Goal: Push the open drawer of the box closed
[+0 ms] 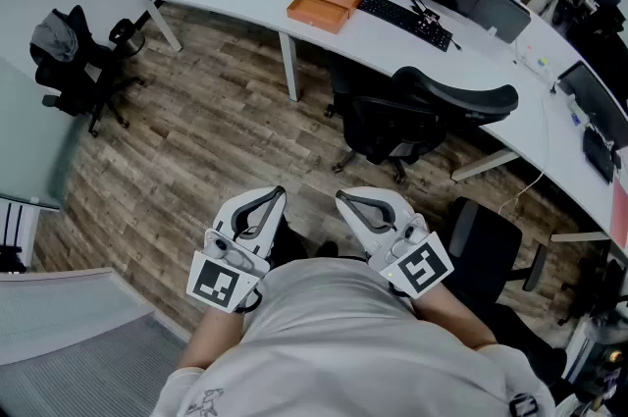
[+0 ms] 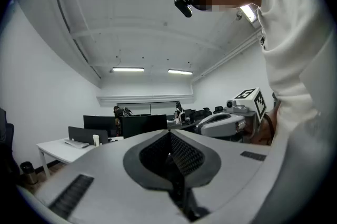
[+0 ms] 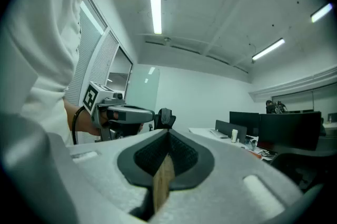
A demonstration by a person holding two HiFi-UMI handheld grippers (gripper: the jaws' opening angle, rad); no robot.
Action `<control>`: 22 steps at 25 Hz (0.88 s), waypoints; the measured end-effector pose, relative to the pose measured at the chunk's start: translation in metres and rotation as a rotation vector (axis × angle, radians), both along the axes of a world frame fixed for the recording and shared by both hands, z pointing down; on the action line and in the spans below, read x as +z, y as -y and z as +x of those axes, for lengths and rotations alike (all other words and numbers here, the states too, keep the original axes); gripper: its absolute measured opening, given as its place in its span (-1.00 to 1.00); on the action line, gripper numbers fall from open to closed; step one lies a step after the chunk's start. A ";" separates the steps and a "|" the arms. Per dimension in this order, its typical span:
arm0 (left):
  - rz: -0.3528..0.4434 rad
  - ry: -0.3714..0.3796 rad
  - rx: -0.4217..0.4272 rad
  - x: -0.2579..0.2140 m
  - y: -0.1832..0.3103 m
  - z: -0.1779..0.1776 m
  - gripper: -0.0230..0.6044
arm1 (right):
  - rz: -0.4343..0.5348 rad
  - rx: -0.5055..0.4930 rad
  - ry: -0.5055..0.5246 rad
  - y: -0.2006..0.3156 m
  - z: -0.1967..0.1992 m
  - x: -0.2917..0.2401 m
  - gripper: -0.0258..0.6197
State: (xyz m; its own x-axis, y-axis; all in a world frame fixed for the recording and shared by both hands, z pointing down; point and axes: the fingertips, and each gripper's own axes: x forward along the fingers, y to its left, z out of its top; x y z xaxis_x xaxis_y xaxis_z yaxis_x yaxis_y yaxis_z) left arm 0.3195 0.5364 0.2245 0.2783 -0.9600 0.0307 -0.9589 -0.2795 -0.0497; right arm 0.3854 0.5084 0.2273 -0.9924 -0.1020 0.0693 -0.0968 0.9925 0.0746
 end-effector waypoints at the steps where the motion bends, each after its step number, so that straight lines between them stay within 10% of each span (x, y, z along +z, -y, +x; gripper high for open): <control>1: 0.000 -0.002 0.000 0.001 0.002 -0.001 -0.93 | -0.002 0.001 0.001 0.002 -0.001 0.000 -0.92; 22: -0.005 -0.041 0.010 0.017 0.043 -0.087 -0.93 | -0.056 0.032 -0.034 0.048 -0.085 0.018 -0.91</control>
State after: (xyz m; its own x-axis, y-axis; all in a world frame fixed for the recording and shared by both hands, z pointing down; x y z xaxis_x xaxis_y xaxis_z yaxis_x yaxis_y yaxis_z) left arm 0.2327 0.4938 0.2417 0.2890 -0.9570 0.0238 -0.9572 -0.2893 -0.0093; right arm 0.3003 0.4607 0.2454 -0.9857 -0.1287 0.1092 -0.1269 0.9917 0.0229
